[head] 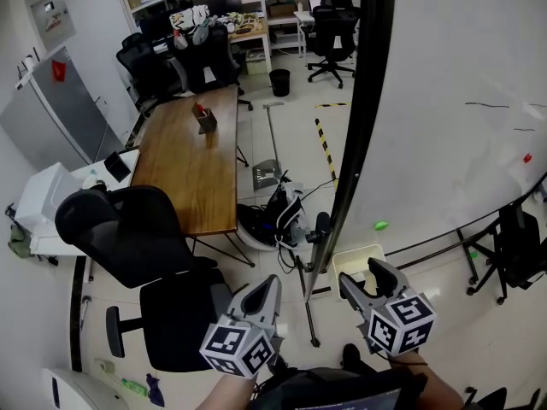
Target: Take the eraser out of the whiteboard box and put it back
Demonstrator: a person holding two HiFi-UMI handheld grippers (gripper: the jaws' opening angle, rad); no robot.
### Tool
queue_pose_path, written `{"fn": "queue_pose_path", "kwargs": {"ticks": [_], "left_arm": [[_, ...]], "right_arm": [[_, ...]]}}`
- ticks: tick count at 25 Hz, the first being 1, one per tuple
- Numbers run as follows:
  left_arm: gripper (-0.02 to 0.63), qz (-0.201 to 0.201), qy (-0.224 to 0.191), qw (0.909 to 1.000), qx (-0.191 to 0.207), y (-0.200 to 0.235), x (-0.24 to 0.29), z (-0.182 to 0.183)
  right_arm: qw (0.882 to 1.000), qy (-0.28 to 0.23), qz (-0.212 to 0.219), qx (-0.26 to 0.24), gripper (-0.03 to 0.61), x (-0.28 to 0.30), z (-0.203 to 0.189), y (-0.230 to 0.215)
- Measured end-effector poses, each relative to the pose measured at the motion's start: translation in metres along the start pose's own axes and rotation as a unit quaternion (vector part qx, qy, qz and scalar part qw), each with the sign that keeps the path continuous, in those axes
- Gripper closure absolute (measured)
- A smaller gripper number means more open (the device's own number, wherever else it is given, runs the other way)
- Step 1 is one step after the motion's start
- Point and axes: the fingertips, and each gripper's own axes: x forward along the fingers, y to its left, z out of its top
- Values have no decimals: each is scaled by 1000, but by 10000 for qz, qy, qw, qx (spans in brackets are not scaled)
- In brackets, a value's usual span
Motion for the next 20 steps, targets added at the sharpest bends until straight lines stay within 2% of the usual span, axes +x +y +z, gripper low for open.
{"fn": "queue_pose_path", "kwargs": {"ticks": [8, 14, 15, 20], "left_arm": [[588, 0, 341, 9992, -188, 10, 9, -36], [588, -84, 444, 9988, -199, 6, 11, -43], [588, -99, 458, 9987, -186, 5, 11, -43], [588, -119, 529, 9984, -138, 5, 13, -45]], "right_arm": [[9996, -29, -231, 169, 273, 3, -20, -4], [9996, 63, -218, 145, 272, 6, -28, 2], [9996, 69, -231, 125, 254, 7, -29, 3], [9989, 35, -458, 45, 252, 8, -31, 0]]}}
